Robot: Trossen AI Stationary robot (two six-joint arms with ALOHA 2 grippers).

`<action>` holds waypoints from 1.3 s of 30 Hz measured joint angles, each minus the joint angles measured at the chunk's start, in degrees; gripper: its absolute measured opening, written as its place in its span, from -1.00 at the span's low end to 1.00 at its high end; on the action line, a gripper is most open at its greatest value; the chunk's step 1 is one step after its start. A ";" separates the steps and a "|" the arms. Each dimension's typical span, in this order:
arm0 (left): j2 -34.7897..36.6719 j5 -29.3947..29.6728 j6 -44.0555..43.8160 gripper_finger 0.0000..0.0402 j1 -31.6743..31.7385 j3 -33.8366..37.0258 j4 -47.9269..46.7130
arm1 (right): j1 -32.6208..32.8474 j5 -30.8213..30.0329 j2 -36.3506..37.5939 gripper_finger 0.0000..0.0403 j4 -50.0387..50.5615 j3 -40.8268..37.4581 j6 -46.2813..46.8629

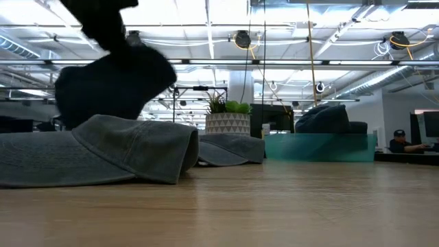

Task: Pick & Place hat
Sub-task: Put the blue cap into the light blue bin

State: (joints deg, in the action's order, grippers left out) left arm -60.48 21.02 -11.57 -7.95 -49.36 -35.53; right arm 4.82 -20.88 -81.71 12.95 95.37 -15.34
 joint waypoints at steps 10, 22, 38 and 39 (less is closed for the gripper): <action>6.01 0.67 6.40 -0.96 4.56 -0.02 18.04 | -3.25 4.43 0.99 0.06 0.30 0.02 11.81; 8.85 -2.63 17.50 -0.96 9.05 -0.13 43.51 | -5.59 7.22 2.62 0.23 0.50 0.02 16.77; 8.55 -22.06 29.90 -0.96 11.57 -5.28 68.17 | -10.88 12.90 4.58 0.96 6.23 0.02 30.95; 8.12 -23.20 30.87 -0.96 11.57 -6.68 68.21 | -11.20 14.05 4.63 0.96 6.20 0.02 31.12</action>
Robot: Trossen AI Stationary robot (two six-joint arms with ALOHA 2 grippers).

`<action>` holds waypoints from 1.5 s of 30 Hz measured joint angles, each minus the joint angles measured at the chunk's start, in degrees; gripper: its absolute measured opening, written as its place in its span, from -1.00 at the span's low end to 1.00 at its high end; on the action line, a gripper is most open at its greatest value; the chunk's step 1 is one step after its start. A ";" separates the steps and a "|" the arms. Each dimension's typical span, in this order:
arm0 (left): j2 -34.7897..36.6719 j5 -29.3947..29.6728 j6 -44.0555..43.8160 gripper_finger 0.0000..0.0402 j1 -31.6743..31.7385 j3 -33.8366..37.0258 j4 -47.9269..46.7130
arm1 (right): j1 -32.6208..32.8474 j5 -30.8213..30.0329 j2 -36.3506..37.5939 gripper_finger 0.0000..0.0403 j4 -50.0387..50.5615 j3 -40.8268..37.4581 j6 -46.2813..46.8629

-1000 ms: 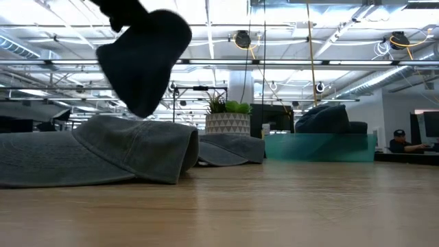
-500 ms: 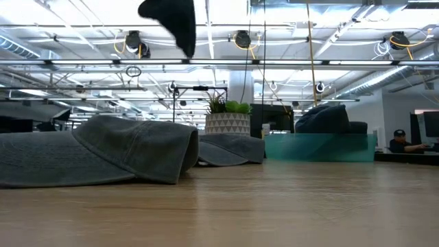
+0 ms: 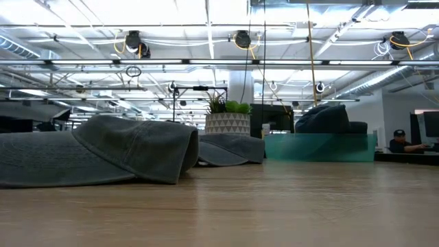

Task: Pick & Place hat
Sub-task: Put the blue cap into the light blue bin

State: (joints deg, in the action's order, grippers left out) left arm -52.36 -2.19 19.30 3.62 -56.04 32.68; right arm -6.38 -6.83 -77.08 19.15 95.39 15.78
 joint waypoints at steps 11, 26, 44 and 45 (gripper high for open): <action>-6.08 -11.96 9.47 -0.96 0.02 -17.35 -11.29 | -4.59 10.94 -0.04 0.97 -4.58 0.00 3.11; -14.61 -21.61 12.98 -0.96 0.99 -27.05 -11.61 | -10.37 31.17 -0.04 0.97 -15.16 0.00 4.61; -21.42 -21.36 8.67 -0.96 2.80 -27.22 -4.50 | -8.84 31.03 -0.06 0.96 -18.98 -0.02 5.20; -21.53 -21.26 8.67 -0.96 2.80 -27.22 -4.54 | -8.84 31.11 -0.06 0.95 -18.96 -0.02 5.21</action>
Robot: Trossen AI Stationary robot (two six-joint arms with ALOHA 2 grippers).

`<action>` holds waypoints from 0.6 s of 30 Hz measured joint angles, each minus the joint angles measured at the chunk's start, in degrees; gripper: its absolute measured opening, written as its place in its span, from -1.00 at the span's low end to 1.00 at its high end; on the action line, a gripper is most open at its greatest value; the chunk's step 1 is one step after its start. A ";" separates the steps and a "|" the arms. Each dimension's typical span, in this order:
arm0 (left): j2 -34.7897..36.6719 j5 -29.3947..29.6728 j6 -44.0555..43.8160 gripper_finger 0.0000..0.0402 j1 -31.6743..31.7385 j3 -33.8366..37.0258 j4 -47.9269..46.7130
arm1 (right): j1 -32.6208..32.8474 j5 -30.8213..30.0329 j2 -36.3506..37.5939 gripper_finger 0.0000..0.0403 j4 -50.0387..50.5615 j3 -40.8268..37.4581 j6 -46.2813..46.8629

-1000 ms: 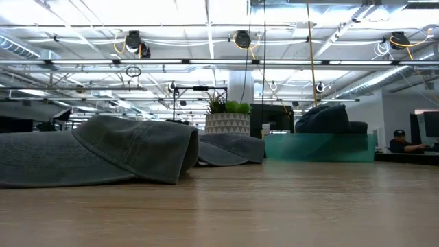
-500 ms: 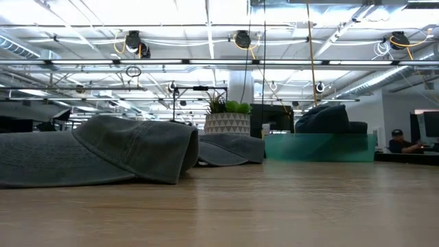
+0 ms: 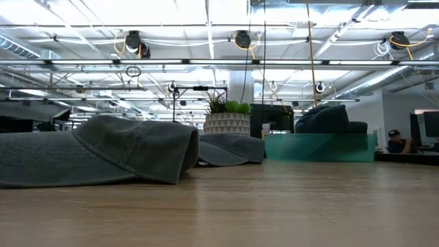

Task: Pick & Place hat
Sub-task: Put the blue cap into the light blue bin

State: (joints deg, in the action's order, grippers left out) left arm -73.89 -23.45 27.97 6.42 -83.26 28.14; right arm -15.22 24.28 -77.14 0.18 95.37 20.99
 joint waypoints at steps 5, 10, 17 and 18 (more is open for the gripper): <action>0.02 2.13 0.31 -0.96 0.00 0.00 0.09 | 0.17 1.66 0.00 0.92 -0.03 0.00 0.86; 0.03 2.78 0.81 -0.96 0.00 0.00 -0.18 | 1.16 2.85 0.00 0.62 -0.46 -0.02 0.53; 0.09 4.71 1.09 -0.96 -0.02 0.00 -2.35 | 1.44 2.83 -0.02 -0.03 -1.62 -0.02 0.97; 0.09 4.97 1.09 -0.96 -0.02 0.00 -2.32 | 1.44 2.83 -0.02 -0.13 -1.90 -0.02 1.00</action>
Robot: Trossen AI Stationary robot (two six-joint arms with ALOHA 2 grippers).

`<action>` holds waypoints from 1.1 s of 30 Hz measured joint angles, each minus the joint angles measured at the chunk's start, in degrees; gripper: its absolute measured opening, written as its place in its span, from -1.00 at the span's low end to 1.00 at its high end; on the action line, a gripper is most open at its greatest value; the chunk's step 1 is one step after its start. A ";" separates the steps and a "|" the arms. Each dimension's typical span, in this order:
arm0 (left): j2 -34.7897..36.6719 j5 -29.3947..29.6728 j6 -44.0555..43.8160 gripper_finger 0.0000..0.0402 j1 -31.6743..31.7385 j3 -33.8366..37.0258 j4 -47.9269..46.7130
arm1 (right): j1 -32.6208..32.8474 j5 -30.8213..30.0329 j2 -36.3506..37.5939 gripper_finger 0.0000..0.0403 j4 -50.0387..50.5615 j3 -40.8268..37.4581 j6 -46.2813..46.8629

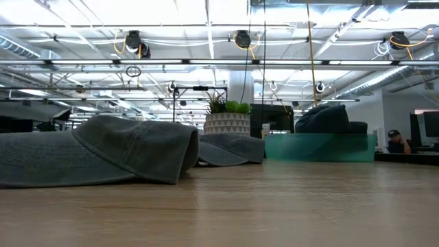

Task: Pick & Place hat
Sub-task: Put the blue cap into the light blue bin

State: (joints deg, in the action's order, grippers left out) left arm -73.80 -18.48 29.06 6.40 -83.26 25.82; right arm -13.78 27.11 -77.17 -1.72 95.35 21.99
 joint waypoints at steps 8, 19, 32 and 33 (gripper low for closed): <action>0.00 1.04 0.57 -0.96 -0.01 0.00 0.01 | 0.00 0.00 0.00 -0.86 0.18 0.00 -1.70; 0.38 9.54 -12.20 -0.40 0.08 0.00 -5.31 | 0.63 0.24 0.81 -0.86 -0.60 -0.04 -5.61; 1.33 16.73 -20.66 0.40 0.00 -0.04 -26.44 | 0.72 -0.18 7.01 -0.86 1.54 -0.04 -5.72; 1.33 16.66 -21.03 0.44 -0.01 -0.04 -27.92 | 0.72 -0.21 7.50 -0.86 2.28 -0.04 -5.63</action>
State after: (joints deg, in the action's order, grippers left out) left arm -72.47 -1.83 8.03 6.39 -83.31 -2.10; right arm -13.06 26.91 -69.67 0.57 95.31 16.36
